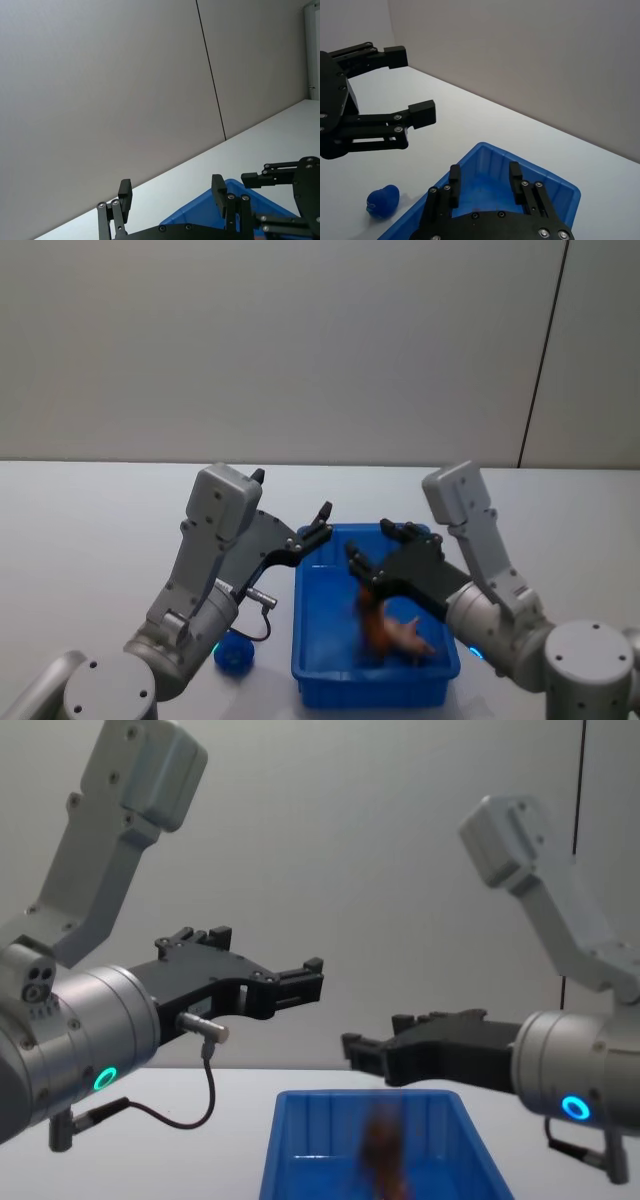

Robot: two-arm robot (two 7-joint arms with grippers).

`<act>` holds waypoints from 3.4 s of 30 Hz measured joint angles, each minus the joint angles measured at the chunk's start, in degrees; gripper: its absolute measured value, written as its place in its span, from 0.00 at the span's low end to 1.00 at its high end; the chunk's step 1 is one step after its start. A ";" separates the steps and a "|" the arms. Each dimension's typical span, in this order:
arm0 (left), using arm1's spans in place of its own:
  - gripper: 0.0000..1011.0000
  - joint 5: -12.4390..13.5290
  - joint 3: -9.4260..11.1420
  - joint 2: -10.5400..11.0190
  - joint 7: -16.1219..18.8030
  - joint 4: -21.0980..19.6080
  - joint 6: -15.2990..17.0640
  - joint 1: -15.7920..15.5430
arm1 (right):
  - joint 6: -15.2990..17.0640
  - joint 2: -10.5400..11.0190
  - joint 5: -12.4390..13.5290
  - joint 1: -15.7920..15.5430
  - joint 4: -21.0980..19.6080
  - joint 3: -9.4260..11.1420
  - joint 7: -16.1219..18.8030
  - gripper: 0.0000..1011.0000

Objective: Pick up the two dolls from the table and place them into the box.

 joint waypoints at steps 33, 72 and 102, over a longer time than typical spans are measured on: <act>0.99 0.00 0.00 0.00 0.00 0.00 0.00 0.00 | -8.59 6.39 4.38 -3.42 -1.73 4.88 0.87 0.99; 0.99 -5.97 -2.91 7.78 1.72 -3.91 9.30 8.00 | -10.47 10.40 7.73 -6.01 -3.64 7.72 1.51 0.99; 0.99 -6.16 -3.34 6.60 -6.88 6.67 12.27 6.21 | -10.54 10.57 7.86 -6.12 -3.70 7.84 1.51 0.99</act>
